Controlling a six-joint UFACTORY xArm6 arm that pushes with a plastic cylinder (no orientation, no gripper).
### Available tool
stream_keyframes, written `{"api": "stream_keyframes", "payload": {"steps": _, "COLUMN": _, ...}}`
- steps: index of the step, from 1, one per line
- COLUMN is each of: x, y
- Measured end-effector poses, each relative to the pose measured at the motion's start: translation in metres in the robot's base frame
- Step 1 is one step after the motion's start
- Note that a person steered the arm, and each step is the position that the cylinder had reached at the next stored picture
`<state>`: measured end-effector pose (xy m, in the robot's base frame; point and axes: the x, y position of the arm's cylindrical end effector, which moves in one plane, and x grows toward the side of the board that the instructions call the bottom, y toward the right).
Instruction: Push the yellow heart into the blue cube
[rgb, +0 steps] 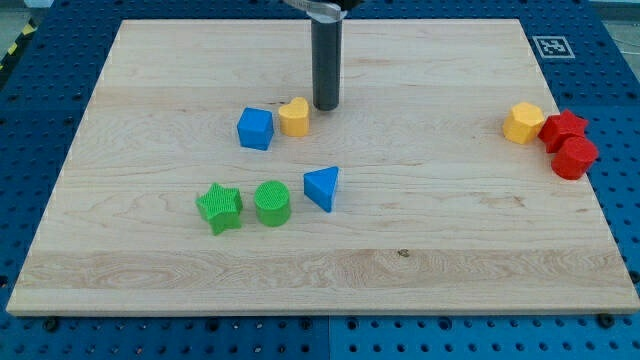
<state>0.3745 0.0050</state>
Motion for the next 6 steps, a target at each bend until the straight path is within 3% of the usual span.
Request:
{"api": "stream_keyframes", "payload": {"steps": 1, "x": 0.016, "y": 0.001}}
{"api": "stream_keyframes", "payload": {"steps": 6, "x": 0.001, "y": -0.048}}
